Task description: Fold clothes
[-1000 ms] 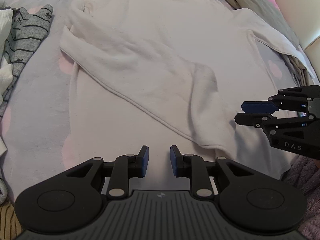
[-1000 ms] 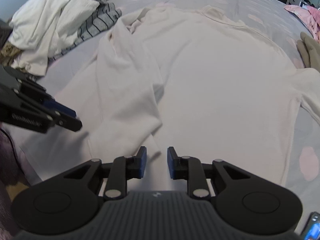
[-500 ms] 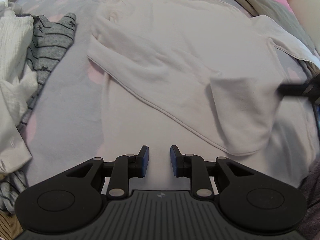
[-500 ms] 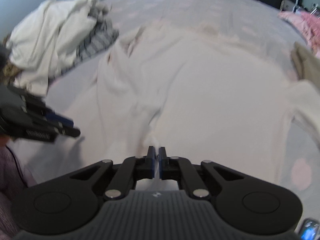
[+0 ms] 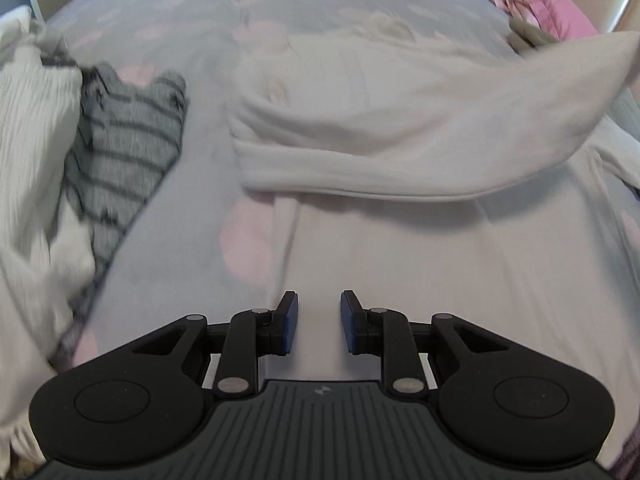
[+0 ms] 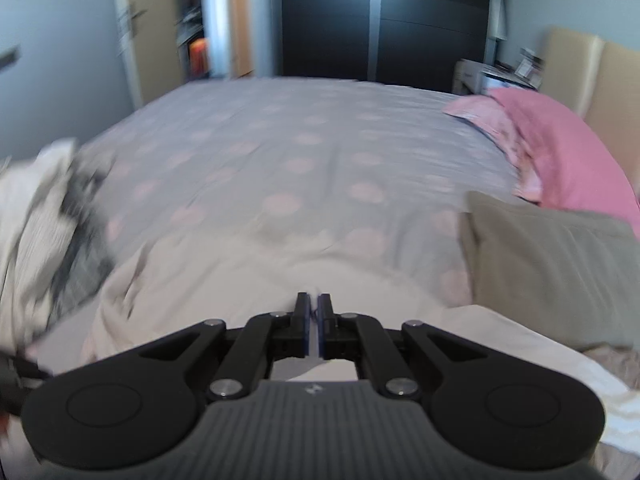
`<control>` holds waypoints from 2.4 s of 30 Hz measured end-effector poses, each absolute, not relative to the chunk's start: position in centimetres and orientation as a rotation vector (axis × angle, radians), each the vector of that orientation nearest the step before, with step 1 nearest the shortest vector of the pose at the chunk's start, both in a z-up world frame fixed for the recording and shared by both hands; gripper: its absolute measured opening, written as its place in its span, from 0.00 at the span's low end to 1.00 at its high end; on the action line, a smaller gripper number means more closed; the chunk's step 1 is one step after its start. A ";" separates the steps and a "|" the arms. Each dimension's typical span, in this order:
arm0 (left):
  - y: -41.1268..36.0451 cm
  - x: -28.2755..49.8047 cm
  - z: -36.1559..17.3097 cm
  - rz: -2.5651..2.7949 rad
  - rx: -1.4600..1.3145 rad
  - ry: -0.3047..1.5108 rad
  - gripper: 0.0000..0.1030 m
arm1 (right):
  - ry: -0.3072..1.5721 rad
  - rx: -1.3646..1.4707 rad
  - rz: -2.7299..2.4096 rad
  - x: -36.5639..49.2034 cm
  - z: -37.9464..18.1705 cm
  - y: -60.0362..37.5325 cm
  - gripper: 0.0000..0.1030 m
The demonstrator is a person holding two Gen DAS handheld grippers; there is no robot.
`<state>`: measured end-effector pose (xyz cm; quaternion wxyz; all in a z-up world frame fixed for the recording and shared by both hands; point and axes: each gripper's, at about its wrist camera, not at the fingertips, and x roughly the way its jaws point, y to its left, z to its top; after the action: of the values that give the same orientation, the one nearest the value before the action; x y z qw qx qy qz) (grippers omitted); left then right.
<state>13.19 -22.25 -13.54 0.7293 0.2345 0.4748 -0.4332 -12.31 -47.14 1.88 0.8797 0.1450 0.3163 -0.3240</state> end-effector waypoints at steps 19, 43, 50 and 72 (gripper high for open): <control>-23.1 16.0 -12.3 -0.806 0.544 0.904 0.16 | 0.764 0.440 -1.036 -16.2 -7.8 -60.2 0.04; -30.4 12.5 -13.6 -0.951 0.717 0.532 0.06 | 0.797 0.405 -1.022 -15.2 -8.1 -59.7 0.05; -26.7 17.4 -13.0 -0.818 0.493 0.715 0.06 | 0.702 0.494 -0.974 -15.2 -6.2 -59.6 0.04; -29.8 24.9 -10.2 -0.887 0.278 0.956 0.40 | 0.816 0.477 -0.922 -11.9 -9.4 -59.3 0.05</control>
<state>24.92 -29.81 -10.21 0.7860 0.1288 0.4433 -0.4112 -11.91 -59.26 -9.42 0.7899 0.2213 0.3788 -0.4284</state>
